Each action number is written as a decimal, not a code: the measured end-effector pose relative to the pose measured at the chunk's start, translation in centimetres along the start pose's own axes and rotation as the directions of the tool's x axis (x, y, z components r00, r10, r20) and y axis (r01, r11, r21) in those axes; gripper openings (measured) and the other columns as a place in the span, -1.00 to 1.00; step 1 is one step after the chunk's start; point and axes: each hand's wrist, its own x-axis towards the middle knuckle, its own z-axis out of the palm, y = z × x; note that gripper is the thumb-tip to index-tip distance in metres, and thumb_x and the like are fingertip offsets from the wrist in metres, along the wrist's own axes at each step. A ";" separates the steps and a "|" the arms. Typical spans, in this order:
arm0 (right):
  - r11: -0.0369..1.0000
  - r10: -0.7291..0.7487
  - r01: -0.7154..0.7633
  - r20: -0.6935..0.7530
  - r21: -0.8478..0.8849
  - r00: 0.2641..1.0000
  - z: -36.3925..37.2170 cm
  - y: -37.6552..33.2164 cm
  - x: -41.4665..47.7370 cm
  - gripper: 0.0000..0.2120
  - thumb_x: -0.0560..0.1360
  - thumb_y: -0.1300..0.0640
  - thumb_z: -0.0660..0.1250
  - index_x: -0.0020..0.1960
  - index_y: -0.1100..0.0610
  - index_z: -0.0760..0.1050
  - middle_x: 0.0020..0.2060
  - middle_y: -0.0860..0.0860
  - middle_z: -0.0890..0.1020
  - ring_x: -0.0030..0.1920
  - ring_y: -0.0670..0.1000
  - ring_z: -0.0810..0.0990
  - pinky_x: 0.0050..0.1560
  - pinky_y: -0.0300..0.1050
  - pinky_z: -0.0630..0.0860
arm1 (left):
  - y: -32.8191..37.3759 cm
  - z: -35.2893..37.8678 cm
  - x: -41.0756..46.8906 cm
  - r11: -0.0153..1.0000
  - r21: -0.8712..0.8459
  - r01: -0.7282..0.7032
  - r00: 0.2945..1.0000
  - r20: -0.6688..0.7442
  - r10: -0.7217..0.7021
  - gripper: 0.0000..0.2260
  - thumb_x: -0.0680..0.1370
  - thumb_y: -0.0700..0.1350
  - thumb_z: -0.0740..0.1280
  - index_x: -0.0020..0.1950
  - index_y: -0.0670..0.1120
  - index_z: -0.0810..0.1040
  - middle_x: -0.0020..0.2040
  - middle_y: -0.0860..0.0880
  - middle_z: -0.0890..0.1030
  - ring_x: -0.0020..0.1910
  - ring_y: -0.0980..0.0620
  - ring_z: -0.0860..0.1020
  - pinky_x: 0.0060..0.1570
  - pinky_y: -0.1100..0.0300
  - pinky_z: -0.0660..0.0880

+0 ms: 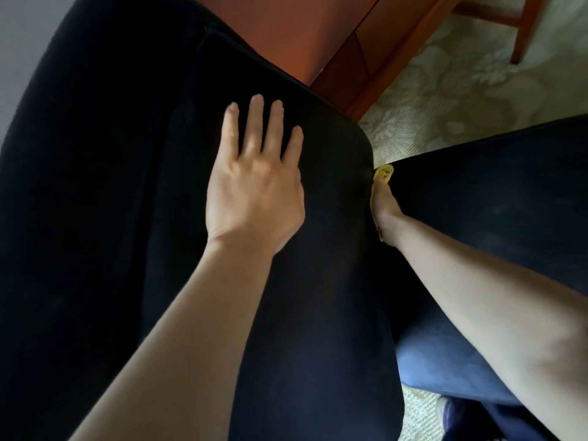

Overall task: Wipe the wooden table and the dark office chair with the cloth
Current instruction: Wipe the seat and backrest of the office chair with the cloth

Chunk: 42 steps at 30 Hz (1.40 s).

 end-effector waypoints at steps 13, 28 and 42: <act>0.838 -0.533 0.543 0.125 -0.060 0.837 -3.1 12.3 -17.8 -0.65 0.67 -0.01 -0.02 0.41 -0.03 0.30 0.45 -0.20 0.27 0.38 -0.34 0.17 0.45 -0.18 0.05 | 6.0 -2.6 -7.5 0.996 -0.038 -0.075 0.981 0.176 0.081 -0.47 0.60 0.05 -0.06 0.56 -0.02 -0.05 0.57 -0.10 -0.10 0.53 -0.12 -0.22 0.34 -0.27 -0.39; 0.274 -0.736 0.809 0.428 -0.521 0.525 -4.2 9.6 -12.9 -0.52 0.59 -0.15 -0.08 0.46 -0.33 -0.17 0.47 -0.32 -0.11 0.54 0.01 -0.16 0.45 0.18 -0.19 | 11.4 -2.5 -20.0 0.966 -0.229 0.123 0.986 0.140 -0.092 -0.47 0.48 -0.04 0.21 0.44 -0.18 0.36 0.51 -0.16 0.20 0.52 -0.11 0.06 0.43 -0.22 -0.22; 0.365 -0.814 0.878 0.351 -0.310 0.462 -3.9 13.9 -15.3 -0.52 0.64 -0.03 -0.01 0.50 0.11 0.05 0.50 -0.19 -0.05 0.55 -0.03 -0.10 0.53 0.10 -0.12 | 10.7 -1.0 -19.4 0.985 -0.120 0.124 0.992 0.025 -0.122 -0.48 0.53 -0.14 -0.08 0.47 -0.19 0.27 0.51 -0.20 0.19 0.52 -0.16 0.06 0.38 -0.28 -0.26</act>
